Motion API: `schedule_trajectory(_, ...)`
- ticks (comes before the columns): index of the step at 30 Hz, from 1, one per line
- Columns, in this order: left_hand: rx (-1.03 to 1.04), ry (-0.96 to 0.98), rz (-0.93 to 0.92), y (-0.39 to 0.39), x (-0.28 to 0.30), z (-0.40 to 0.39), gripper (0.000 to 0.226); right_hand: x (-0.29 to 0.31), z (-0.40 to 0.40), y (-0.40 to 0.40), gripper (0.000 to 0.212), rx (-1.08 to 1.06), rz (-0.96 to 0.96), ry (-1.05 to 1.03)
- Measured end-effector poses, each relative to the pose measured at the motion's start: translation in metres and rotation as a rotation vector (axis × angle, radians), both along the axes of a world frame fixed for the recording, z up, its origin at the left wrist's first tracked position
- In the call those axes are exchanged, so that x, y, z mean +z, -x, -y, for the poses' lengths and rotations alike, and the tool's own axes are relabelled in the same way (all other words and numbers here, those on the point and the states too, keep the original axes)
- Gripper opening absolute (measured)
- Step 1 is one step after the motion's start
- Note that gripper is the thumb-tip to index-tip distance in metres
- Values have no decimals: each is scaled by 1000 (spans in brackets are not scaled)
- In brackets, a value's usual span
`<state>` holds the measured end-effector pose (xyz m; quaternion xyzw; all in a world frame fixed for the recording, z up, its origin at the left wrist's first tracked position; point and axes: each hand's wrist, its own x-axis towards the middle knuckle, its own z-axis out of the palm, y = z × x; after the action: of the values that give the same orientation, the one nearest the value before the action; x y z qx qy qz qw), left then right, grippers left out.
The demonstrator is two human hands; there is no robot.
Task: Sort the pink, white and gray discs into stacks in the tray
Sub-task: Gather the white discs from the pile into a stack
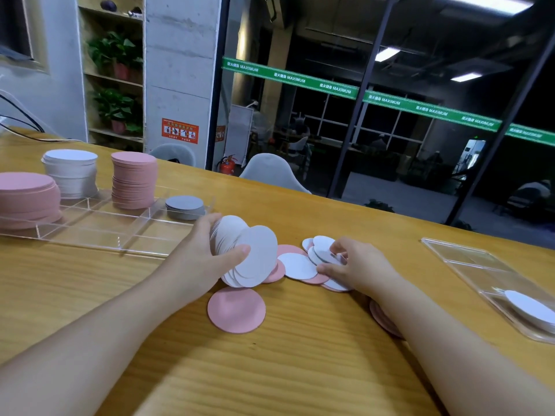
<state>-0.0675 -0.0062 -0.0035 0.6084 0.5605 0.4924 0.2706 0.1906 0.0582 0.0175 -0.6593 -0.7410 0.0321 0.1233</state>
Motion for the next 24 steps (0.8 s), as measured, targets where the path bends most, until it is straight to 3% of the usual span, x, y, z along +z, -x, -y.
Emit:
schedule_trajectory(4, 8, 0, -7, 0, -1, 0, 73, 4, 3, 13, 26, 92, 332, -127)
schedule_trajectory(6, 8, 1, -18, -1, -1, 0, 73, -3, 3, 15, 13, 89, 343, -187)
schedule_trajectory(9, 13, -8, -15, 1, -1, 0, 72, -11, 2, 11, 21, 69, 293, -203)
schedule_trajectory(11, 9, -7, -15, 0, -2, -1, 72, -14, 4, 4, 20, 97, 201, -266)
schedule_trajectory(14, 3, -6, -25, -3, -1, -1, 71, -12, 10, 0, 13, 187, -169, -370)
schedule_trajectory(16, 4, -6, -23, -3, 0, -1, 71, -1, 14, 6, 11, 356, -348, -397)
schedule_trajectory(20, 0, -5, -14, -2, 0, 0, 72, 12, 25, 20, 14, 558, -449, -352)
schedule_trajectory(24, -7, -12, -19, -1, -2, 0, 75, 2, 30, 33, 18, 541, -510, -345)
